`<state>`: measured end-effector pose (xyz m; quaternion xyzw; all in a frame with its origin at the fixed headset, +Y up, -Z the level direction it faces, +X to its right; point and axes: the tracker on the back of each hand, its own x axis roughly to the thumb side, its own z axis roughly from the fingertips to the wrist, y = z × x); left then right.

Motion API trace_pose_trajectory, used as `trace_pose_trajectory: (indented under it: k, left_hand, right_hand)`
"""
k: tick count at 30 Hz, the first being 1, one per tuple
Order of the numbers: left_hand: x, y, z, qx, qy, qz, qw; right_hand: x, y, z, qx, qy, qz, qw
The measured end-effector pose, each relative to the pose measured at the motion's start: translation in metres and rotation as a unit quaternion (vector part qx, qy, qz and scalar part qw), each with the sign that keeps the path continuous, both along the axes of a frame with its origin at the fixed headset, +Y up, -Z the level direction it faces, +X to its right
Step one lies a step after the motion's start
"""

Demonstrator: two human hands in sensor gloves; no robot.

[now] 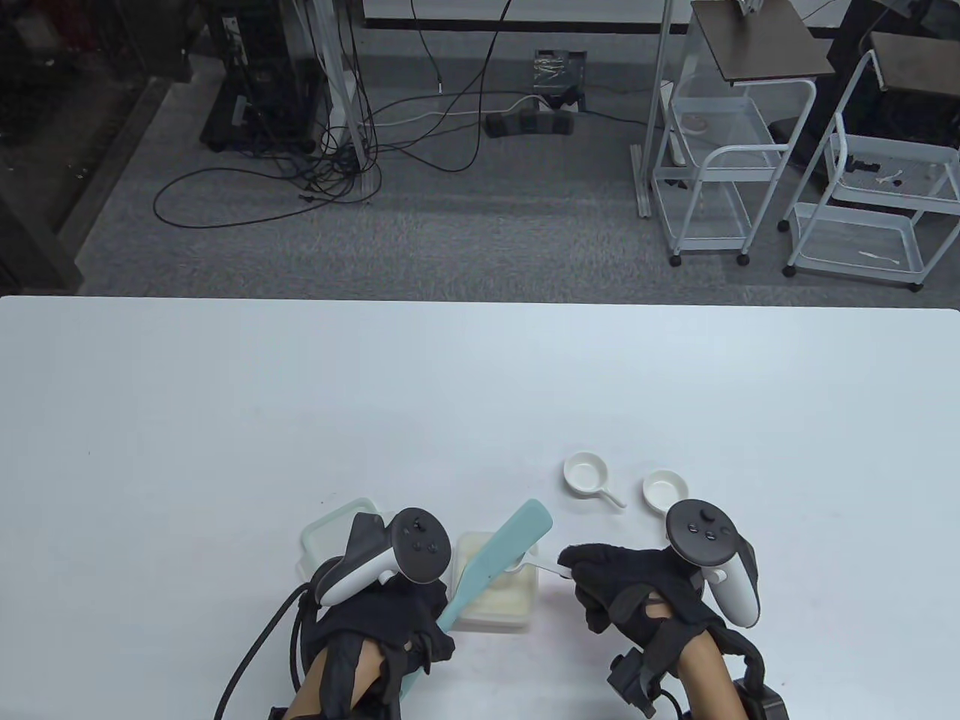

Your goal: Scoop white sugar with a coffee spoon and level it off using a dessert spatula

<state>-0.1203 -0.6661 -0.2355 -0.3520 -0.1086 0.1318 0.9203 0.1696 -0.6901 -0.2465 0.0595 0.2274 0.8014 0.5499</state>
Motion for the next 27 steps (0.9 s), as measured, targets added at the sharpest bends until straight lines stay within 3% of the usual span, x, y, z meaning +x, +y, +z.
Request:
trace_pose_trajectory:
  k: [27]
  left_hand:
    - [-0.0083, -0.0052, -0.0053, 0.018, 0.03, -0.062, 0.997]
  right_hand:
    - [0.0044, -0.0009, 0.0011, -0.028, 0.0, 0.009, 1.0]
